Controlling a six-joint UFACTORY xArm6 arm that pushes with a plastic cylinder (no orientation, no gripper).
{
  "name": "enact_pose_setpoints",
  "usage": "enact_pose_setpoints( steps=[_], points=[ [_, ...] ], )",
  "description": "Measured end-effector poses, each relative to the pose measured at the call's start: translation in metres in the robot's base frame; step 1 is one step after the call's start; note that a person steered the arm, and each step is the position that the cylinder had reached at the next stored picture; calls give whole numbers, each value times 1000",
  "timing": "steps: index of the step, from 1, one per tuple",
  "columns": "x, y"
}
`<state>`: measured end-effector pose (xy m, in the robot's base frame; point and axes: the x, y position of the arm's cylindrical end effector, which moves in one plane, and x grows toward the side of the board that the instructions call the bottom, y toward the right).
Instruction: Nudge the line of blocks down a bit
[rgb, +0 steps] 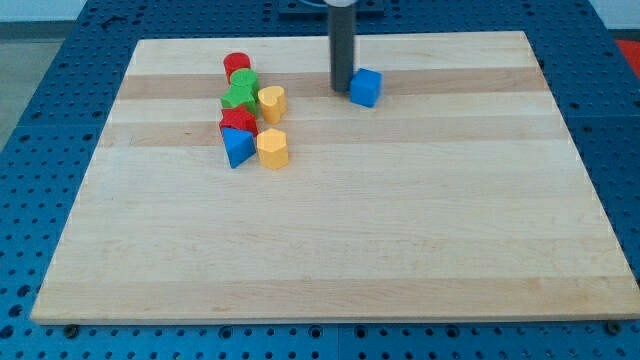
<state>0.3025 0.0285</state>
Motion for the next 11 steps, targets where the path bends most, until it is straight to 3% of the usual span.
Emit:
enact_pose_setpoints(
  steps=[1, 2, 4, 5, 6, 7, 8, 10, 11],
  points=[
    [0, 17],
    [-29, -15],
    [-91, -182],
    [-47, -252],
    [-21, -233],
    [-65, -193],
    [-64, -161],
    [-62, -209],
    [-33, -198]
  ],
)
